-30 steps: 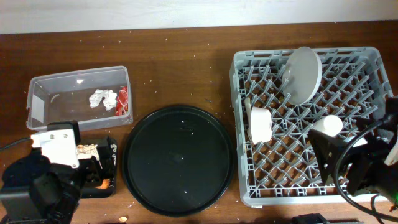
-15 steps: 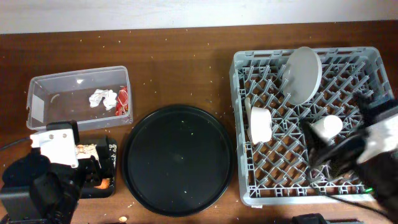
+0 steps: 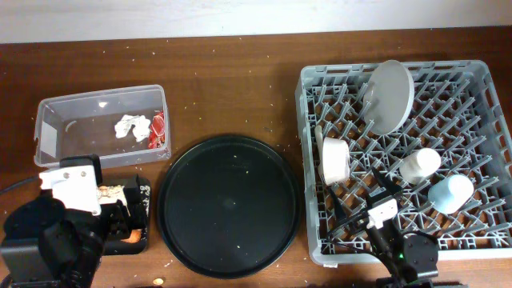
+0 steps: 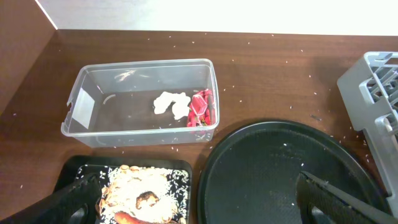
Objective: Sort waste into correct bins and load items into the dishwasher rack
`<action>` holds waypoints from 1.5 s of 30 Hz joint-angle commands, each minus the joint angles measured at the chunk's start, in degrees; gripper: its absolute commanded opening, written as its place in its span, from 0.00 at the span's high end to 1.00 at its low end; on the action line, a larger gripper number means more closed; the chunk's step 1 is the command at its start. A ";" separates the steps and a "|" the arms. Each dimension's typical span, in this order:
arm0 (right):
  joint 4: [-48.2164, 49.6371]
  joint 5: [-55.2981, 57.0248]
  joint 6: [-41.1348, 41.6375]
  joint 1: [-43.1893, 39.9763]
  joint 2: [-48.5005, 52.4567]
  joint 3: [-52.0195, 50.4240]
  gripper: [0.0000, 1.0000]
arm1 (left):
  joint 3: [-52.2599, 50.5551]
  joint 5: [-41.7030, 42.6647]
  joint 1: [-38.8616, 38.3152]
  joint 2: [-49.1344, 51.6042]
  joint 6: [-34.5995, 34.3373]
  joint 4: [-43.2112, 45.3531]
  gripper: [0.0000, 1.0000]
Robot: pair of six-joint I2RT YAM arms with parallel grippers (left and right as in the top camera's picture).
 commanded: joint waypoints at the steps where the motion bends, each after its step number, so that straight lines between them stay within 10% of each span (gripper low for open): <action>1: 0.13 -0.72 0.63 -0.17 -0.55 -0.55 0.01 | 0.04 -0.61 0.04 -0.13 1.11 0.04 0.01; 45: 0.13 -0.72 0.63 -0.17 -0.55 -0.55 0.01 | -0.85 -1.81 0.00 -0.04 2.21 3.02 0.01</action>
